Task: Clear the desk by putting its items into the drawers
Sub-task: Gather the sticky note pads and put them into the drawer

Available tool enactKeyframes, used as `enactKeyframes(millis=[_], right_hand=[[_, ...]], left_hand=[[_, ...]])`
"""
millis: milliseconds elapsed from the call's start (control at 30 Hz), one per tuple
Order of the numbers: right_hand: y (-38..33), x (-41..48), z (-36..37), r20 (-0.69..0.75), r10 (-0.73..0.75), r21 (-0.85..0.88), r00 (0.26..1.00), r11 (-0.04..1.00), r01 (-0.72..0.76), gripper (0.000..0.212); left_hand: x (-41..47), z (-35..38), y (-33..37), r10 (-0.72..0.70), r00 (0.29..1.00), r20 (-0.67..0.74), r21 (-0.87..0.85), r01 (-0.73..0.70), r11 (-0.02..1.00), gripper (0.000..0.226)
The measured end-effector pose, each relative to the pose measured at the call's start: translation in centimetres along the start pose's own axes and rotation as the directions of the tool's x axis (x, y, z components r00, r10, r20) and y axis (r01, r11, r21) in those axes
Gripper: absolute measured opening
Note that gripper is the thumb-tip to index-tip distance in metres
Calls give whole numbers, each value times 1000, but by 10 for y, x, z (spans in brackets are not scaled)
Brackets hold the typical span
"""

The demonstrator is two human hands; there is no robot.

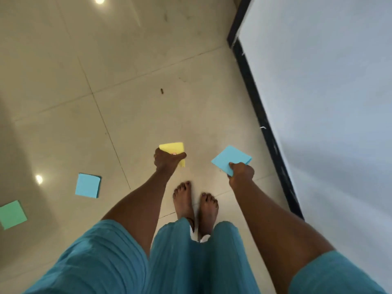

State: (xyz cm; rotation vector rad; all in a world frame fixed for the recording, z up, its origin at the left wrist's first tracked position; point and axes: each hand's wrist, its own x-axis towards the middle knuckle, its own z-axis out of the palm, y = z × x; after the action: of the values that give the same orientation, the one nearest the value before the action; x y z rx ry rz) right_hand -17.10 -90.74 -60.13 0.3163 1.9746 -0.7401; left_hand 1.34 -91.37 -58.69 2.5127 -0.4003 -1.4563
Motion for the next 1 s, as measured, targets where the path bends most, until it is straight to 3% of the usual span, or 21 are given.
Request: enactKeyframes(millis=[100,200,267,367,567,600,667,767,833,900,933,1000], right_hand=[[-9,-44,-45,29,17,12,999,1000,-17,33],[-18,-89,-85,66,3,124,998,992,-11,31],[-17,-111,-107,67,12,195,998,980,-25,30],[-12,-139,-146,38,26,257,999,966,-35,32],[17,-201,-240,-23,26,431,999,902,-14,26],[25,-210,-256,-28,29,448,999,894,-13,27],[45,-236,-299,-55,36,512,998,859,-3,26],[73,-277,-366,-94,40,626,995,780,28,24],[97,-308,-414,-133,24,688,991,722,74,19],[123,-339,-462,-186,28,740,982,662,121,18],[131,-350,-481,-206,36,762,978,633,137,16],[149,-376,-530,-260,51,808,964,558,189,14]], left_hand=[[-39,8,1,-2,994,105,-27,5,1000,93],[-90,15,3,46,986,159,-91,-32,995,64],[-119,18,1,48,978,202,-102,-28,994,56],[-163,14,-10,85,971,225,41,-96,994,40],[-156,42,-111,191,941,281,207,-254,945,58],[-169,39,-117,177,948,266,217,-238,947,60],[-284,-9,-89,147,957,252,236,-208,949,61],[-454,-61,-79,150,894,422,95,-208,973,45],[-564,-102,-82,186,814,550,57,-260,964,41],[-544,-63,-136,170,811,560,99,-270,958,25],[-554,-56,-148,156,793,590,137,-289,948,29],[-583,-38,-179,178,707,684,129,-358,925,33]])
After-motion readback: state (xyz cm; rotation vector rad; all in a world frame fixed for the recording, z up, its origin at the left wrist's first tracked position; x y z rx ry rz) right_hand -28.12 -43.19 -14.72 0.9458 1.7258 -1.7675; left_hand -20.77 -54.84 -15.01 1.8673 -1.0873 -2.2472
